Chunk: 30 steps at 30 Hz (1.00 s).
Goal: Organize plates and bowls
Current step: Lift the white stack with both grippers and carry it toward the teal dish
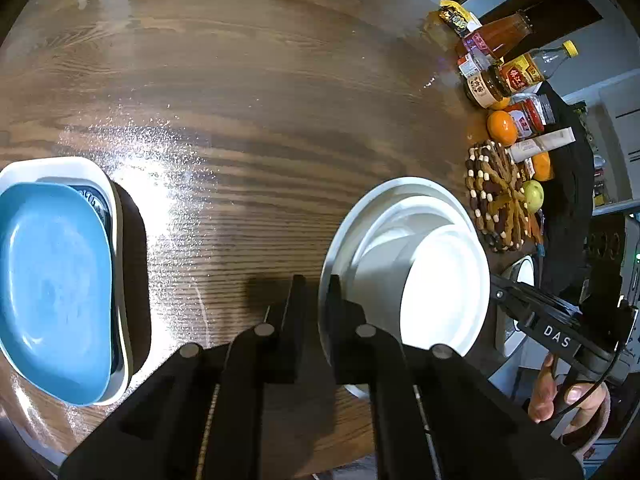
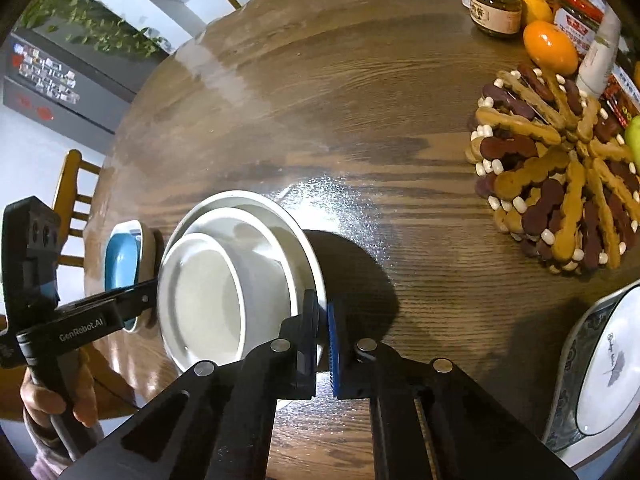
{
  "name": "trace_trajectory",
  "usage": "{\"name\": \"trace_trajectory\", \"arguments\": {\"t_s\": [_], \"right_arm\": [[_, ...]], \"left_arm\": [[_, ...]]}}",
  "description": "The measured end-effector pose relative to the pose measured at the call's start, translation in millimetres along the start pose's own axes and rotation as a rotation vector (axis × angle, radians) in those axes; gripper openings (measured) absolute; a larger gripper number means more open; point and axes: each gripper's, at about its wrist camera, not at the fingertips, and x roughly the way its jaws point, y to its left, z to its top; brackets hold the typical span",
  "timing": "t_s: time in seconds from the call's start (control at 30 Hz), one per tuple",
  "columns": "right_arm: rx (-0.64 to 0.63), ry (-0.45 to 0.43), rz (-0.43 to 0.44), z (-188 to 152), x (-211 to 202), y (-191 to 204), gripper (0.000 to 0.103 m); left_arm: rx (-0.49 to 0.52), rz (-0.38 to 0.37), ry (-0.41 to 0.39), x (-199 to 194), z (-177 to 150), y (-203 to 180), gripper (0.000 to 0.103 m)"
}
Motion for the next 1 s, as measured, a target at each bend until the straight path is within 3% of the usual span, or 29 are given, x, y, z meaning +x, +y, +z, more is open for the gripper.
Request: {"name": "trace_trajectory", "arguments": {"t_s": [0.2,0.57,1.0], "right_arm": [[0.016,-0.007,0.004,-4,-2,-2,0.005],[-0.012,-0.041,0.004,-5,-8,5,0.005],[-0.075,-0.051,0.032,4,-26,22,0.005]], "left_arm": [[-0.005,-0.016,-0.003,1,0,-1,0.0],[0.046,0.028,-0.087,-16,-3,-10,0.0],[-0.003,0.07,-0.154,-41,-9,-8,0.0]]}}
